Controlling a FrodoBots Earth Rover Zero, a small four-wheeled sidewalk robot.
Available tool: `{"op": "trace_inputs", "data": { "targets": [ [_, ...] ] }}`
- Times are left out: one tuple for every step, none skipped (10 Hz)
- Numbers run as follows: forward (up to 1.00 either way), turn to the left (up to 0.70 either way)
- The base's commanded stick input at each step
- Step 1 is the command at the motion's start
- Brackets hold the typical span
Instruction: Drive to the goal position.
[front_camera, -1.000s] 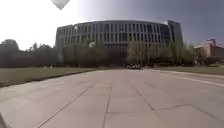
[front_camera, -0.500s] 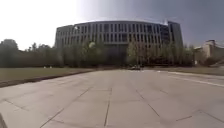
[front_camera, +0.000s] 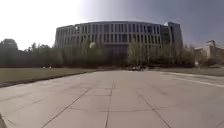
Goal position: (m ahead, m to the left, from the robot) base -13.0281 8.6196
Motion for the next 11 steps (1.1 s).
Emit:
{"op": "trace_inputs", "data": {
  "targets": [
    [0.70, 0.00],
    [0.70, 0.00],
    [0.70, 0.00],
    [0.70, 0.00],
    [0.70, 0.00],
    [0.70, 0.00],
    [0.70, 0.00],
    [0.70, 0.00],
    [0.70, 0.00],
    [0.70, 0.00],
    [0.70, 0.00]
  ]
}}
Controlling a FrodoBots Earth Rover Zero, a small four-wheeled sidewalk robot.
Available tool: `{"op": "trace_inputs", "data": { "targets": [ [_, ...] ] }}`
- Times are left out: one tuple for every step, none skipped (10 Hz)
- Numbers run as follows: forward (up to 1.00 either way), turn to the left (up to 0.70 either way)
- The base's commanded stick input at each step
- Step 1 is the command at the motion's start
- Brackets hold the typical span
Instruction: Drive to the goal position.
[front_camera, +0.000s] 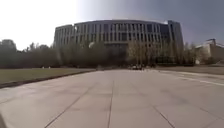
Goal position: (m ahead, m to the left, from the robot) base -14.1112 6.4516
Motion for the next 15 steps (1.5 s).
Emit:
{"op": "trace_inputs", "data": {
  "targets": [
    [0.70, -0.02],
    [0.70, -0.29],
    [0.70, -0.35],
    [0.70, -0.35],
    [0.70, -0.35],
    [0.70, -0.35],
    [0.70, -0.35],
    [0.70, -0.35],
    [0.70, -0.21],
    [0.70, 0.00],
    [0.70, 0.00],
    [0.70, 0.00],
    [0.70, 0.00],
    [0.70, 0.00],
    [0.70, 0.00]
  ]
}}
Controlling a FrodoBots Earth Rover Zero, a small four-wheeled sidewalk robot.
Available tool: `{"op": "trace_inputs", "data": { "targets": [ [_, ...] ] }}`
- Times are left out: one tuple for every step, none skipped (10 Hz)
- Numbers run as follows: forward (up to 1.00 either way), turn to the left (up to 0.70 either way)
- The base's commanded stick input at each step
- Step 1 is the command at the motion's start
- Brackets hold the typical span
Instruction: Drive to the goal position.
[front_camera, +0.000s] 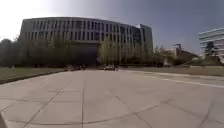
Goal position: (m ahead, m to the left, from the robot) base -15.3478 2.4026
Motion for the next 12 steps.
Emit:
{"op": "trace_inputs", "data": {
  "targets": [
    [0.70, 0.00],
    [0.70, 0.00],
    [0.70, 0.00],
    [0.70, 0.00],
    [0.70, 0.00],
    [0.70, 0.00],
    [0.70, 0.00],
    [0.70, 0.00],
    [0.70, 0.00],
    [0.70, 0.00],
    [0.70, 0.00],
    [0.70, 0.00]
  ]
}}
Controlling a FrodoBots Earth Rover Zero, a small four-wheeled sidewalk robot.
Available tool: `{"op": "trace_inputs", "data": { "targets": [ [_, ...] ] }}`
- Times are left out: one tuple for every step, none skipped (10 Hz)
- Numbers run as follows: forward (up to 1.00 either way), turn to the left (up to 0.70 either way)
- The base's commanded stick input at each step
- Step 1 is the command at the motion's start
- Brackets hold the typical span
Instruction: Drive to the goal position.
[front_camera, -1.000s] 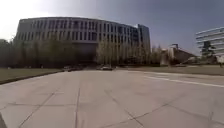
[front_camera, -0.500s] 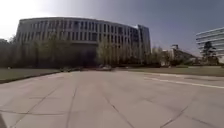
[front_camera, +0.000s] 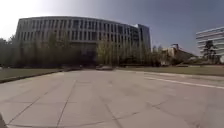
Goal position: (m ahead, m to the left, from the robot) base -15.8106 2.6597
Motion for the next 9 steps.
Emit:
{"op": "trace_inputs", "data": {
  "targets": [
    [0.70, 0.00],
    [0.70, 0.00],
    [0.70, 0.00],
    [0.70, 0.00],
    [0.70, 0.00],
    [0.70, 0.00],
    [0.70, -0.08],
    [0.70, -0.23],
    [0.70, -0.35]
  ]
}}
